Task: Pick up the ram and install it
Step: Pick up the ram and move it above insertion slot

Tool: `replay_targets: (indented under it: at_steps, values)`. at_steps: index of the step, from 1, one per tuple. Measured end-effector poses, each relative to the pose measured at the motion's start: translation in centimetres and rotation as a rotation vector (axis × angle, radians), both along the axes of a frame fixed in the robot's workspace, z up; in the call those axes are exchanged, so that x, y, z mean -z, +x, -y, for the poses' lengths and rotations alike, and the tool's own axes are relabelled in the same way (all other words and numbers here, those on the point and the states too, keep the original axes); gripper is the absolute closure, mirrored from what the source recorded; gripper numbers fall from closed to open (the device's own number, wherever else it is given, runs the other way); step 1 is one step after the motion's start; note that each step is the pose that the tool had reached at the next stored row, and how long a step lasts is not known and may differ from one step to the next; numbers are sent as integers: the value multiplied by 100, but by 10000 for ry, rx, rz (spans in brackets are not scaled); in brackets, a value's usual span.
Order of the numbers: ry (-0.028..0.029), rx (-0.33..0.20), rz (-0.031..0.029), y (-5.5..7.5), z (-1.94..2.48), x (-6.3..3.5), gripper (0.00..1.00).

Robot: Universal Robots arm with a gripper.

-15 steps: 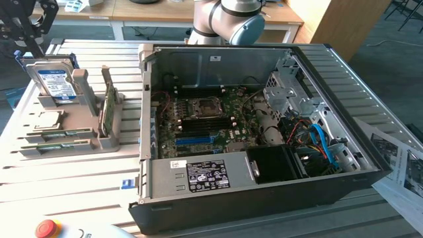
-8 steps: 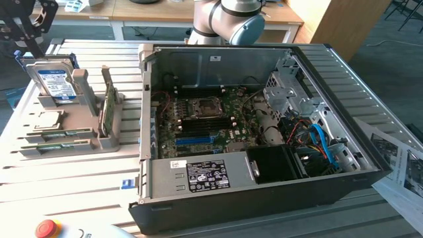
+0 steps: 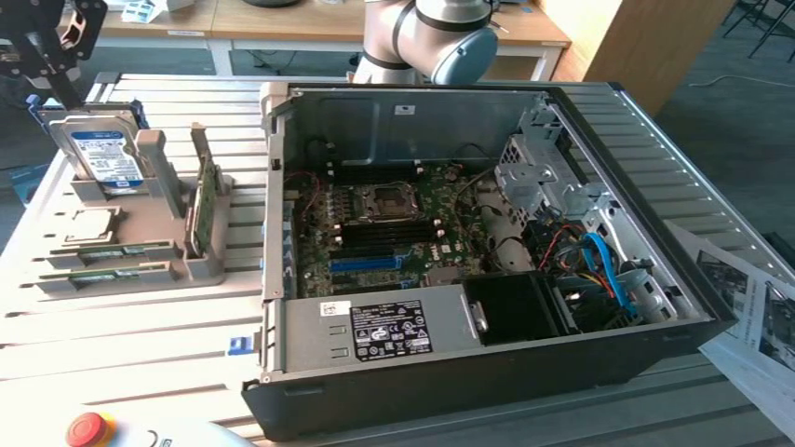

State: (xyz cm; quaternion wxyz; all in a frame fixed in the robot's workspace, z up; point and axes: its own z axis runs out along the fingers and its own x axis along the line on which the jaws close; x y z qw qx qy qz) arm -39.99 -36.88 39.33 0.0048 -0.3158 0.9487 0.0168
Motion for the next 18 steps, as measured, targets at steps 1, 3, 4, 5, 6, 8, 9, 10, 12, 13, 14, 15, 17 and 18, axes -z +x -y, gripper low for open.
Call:
replay_targets:
  at_steps: [1, 3, 4, 5, 6, 8, 9, 10, 12, 13, 14, 15, 17, 18]
  values:
    - [-3, -196, 1, 0, 0, 0, 89]
    - [-5, -550, 0, 0, 0, 0, 89]
    - [-6, -735, 1, 0, 0, 0, 89]
    - [-7, -915, 0, 0, 0, 0, 89]
    - [-8, -1095, 0, 0, 0, 0, 89]
    - [-10, -1455, 0, 0, 0, 0, 89]
    - [-10, -1645, 0, 0, 0, 0, 89]
    - [-11, -1826, 0, 0, 0, 0, 89]
    - [-12, -2185, 0, 0, 0, 0, 89]
    - [-13, -2365, 0, 0, 0, 0, 89]
    - [-14, -2545, 0, 0, 0, 0, 89]
    - [-15, -2742, 0, 0, 0, 0, 89]
    - [-16, -3101, 0, 0, 0, 0, 89]
    - [-16, -3280, 1, 0, 0, 0, 89]
